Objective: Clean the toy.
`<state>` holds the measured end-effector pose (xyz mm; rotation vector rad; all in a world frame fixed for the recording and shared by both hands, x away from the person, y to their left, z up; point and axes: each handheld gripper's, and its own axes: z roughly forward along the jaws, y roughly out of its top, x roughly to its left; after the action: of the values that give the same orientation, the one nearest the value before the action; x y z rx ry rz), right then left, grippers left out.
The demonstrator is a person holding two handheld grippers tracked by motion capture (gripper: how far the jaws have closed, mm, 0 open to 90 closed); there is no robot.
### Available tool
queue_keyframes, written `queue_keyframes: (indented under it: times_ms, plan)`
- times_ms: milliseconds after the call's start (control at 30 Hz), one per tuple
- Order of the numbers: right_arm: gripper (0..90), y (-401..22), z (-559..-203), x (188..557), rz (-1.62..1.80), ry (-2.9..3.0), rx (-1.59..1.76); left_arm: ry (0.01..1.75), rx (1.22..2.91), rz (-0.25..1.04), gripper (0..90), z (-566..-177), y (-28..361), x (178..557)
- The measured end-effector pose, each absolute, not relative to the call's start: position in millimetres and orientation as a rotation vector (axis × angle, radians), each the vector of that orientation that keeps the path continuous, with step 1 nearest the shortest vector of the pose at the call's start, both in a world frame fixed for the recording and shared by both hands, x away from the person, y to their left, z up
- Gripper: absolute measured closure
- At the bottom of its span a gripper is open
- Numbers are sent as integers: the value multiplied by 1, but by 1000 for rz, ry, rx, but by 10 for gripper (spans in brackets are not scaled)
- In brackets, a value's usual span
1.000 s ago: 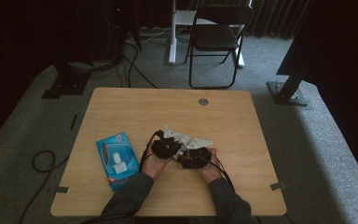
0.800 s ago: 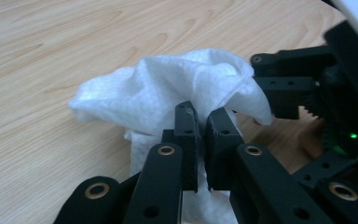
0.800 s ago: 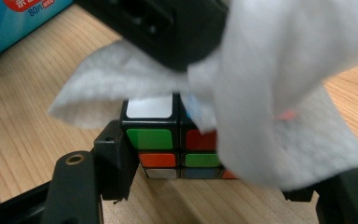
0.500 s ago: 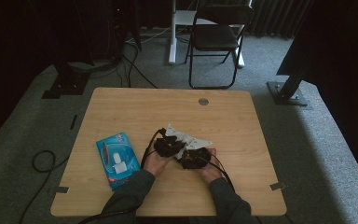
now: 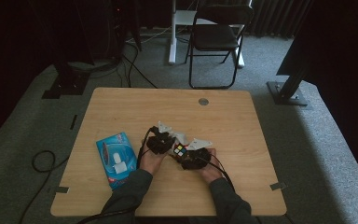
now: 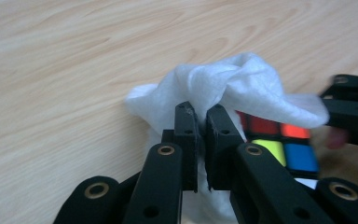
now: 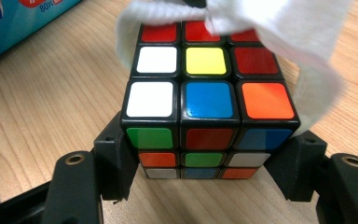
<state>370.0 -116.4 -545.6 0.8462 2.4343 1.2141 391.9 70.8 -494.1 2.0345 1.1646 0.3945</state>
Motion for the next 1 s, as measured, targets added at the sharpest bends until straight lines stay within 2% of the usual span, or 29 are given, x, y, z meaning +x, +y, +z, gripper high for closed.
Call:
queue_keyframes:
  times_ms: [167, 267, 400, 1000]
  plan:
    - [330, -119, -546, 371, 1216, 2427, 866, 1190, 2057, 375, 849, -497, 71, 394]
    - [256, -121, -545, 372, 1213, 2401, 907, 1168, 2070, 364, 849, -499, 69, 393]
    - [206, -125, -542, 374, 1221, 2391, 928, 1160, 2075, 348, 848, -502, 68, 389]
    - [220, -139, -530, 377, 1314, 2356, 1017, 1135, 2066, 269, 848, -511, 67, 369]
